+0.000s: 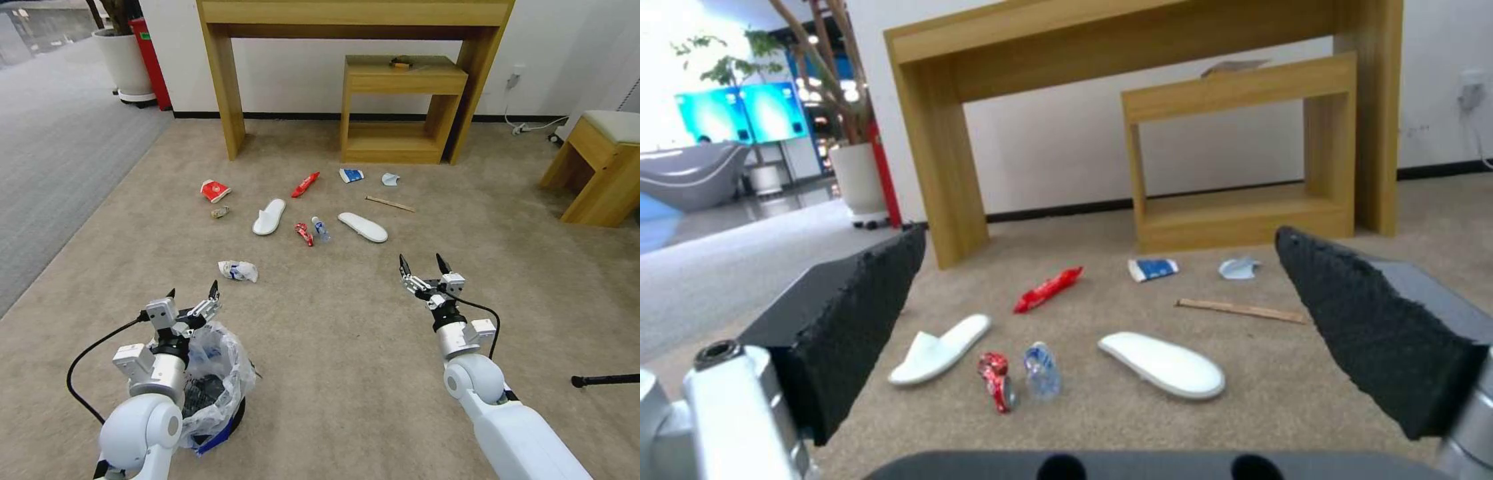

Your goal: Pick up the trash bin and place the garbage on the floor into it.

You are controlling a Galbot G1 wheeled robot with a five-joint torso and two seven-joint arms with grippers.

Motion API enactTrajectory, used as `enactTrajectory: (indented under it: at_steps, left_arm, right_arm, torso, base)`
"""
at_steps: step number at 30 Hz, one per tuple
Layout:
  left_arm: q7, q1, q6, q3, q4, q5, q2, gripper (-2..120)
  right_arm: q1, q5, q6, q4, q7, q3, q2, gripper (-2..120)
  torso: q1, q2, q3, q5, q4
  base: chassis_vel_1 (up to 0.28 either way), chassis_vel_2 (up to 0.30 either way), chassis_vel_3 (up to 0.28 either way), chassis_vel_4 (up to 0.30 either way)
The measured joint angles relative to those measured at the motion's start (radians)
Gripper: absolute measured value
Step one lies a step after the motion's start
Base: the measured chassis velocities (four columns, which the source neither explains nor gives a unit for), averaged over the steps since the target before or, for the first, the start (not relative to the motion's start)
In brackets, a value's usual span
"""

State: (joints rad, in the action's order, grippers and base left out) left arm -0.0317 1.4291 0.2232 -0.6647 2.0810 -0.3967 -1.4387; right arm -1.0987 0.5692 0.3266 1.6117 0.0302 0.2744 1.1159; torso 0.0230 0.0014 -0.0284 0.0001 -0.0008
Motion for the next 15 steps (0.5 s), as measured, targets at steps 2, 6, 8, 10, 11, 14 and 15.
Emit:
enactTrajectory:
  at_steps: [2,6,8,10,11,14,15]
  left_arm:
    - [0.000,0.002,0.000,0.000,0.001,0.001,-0.001,100]
    - [0.001,0.004,-0.001,0.000,0.001,0.004,-0.002,100]
    - [0.001,0.005,-0.001,0.000,0.001,0.005,-0.003,100]
    - [0.001,0.005,-0.001,0.000,0.002,0.005,-0.004,100]
    - [0.001,0.005,-0.001,-0.001,0.001,0.006,-0.004,100]
    - [0.002,0.005,-0.002,-0.001,0.002,0.007,-0.004,100]
    - [0.002,0.006,-0.002,-0.001,0.001,0.007,-0.005,100]
  right_arm:
    - [0.000,0.000,0.000,0.000,0.000,0.000,0.001,100]
    - [-0.002,0.001,0.002,0.002,-0.001,0.001,0.005,100]
    - [-0.003,0.001,0.003,0.002,-0.002,0.002,0.006,100]
    - [-0.003,0.001,0.004,0.001,-0.003,0.002,0.007,100]
    - [-0.003,0.001,0.004,-0.001,-0.005,0.002,0.008,100]
    - [-0.003,0.001,0.006,-0.004,-0.007,0.003,0.008,100]
    - [-0.003,0.001,0.007,-0.007,-0.008,0.004,0.008,100]
  torso:
    - [0.000,0.000,0.000,0.0000,0.0000]
    - [0.000,0.000,0.000,0.0000,0.0000]
    - [0.000,0.000,0.000,0.0000,0.0000]
    - [0.000,0.000,0.000,-0.0001,0.0000]
    - [0.000,0.000,0.000,0.0000,0.0000]
    - [0.000,0.000,0.000,0.0000,0.0000]
    - [0.000,0.000,0.000,0.0000,0.0000]
  base:
    - [0.000,0.000,0.000,0.000]
    - [0.000,0.000,0.000,0.000]
    - [0.000,0.000,0.000,0.000]
    - [0.000,0.000,0.000,0.000]
    - [0.000,0.000,0.000,0.000]
    - [0.000,0.000,0.000,0.000]
    - [0.000,0.000,0.000,0.000]
